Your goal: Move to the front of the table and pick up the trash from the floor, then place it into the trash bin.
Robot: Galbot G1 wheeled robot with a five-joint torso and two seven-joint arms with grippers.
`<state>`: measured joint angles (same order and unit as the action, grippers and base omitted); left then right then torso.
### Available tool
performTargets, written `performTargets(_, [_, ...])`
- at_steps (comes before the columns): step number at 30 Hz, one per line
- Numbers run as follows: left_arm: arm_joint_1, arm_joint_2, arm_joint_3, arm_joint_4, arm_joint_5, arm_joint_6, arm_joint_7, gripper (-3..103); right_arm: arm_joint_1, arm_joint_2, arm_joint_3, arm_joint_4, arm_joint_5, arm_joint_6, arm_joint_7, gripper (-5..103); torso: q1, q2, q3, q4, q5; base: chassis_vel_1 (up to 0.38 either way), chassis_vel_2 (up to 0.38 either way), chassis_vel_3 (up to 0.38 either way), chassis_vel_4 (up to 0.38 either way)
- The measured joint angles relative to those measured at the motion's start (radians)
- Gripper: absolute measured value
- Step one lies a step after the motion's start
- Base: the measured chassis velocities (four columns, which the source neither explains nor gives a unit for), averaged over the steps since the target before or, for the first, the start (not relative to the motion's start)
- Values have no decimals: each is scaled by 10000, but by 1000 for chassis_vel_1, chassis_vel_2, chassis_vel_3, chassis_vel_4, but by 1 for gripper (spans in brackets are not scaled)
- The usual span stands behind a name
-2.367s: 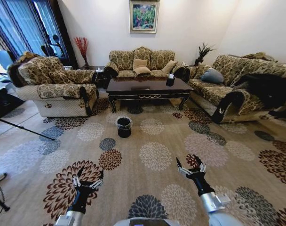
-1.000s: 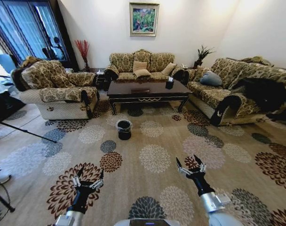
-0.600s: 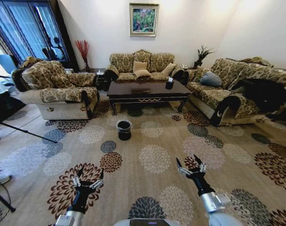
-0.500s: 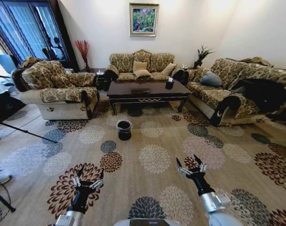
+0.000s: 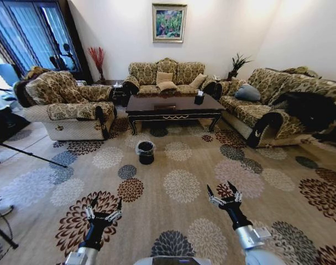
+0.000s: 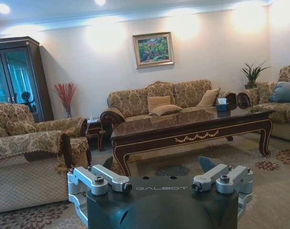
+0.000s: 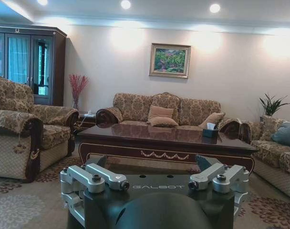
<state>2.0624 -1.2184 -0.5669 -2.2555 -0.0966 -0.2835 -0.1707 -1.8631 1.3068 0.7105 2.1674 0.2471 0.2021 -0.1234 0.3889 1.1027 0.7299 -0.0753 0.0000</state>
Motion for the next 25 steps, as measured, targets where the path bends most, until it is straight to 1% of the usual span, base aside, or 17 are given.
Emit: performTargets(25, [0,0,0,0,0,0,0,100,0,0,0,0,0,0,0,100,-18,-39,-22,0,0,0,0,0,0])
